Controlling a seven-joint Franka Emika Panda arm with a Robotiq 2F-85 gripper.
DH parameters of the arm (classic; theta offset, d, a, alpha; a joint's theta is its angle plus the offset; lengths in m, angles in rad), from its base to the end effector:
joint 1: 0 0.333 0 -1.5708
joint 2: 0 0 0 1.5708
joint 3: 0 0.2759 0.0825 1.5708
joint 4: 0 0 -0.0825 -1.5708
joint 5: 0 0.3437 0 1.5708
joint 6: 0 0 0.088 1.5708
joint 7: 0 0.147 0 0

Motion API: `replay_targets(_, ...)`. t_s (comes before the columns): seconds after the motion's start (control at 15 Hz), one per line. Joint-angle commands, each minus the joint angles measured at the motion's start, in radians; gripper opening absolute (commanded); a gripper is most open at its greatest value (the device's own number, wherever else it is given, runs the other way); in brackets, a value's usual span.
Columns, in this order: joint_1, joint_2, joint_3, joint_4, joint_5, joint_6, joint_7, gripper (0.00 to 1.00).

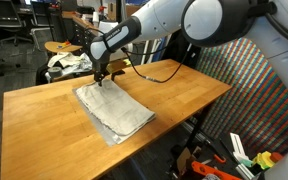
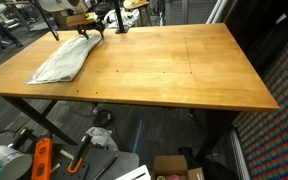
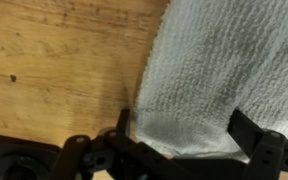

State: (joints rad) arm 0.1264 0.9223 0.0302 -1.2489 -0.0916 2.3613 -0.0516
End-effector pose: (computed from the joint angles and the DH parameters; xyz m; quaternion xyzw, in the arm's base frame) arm 0.7068 0.1029 0.1803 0.9872 0.1255 0.0962 0.0187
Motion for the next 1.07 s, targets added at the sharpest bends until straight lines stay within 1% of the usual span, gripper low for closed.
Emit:
replay_targets(0.0, 0.011, 0.038, -0.036, 0.066, -0.017, 0.001, 0.052, 1.0)
replay_targets(0.07, 0.01, 0.035, -0.038, 0.066, -0.016, -0.006, 0.054, 1.0)
replay_targets(0.2, 0.005, -0.01, -0.042, 0.027, -0.017, -0.037, 0.055, 1.0)
replay_targets(0.4, -0.015, -0.11, -0.043, -0.067, -0.013, -0.096, 0.03, 1.0)
replay_targets(0.53, -0.042, -0.19, -0.032, -0.152, -0.008, -0.123, -0.009, 1.0)
replay_targets(0.67, -0.073, -0.283, -0.013, -0.256, 0.002, -0.178, -0.071, 1.0)
replay_targets(0.73, -0.09, -0.322, 0.0, -0.304, 0.011, -0.187, -0.111, 1.0)
replay_targets(1.0, -0.139, -0.47, 0.048, -0.5, 0.047, -0.145, -0.237, 1.0)
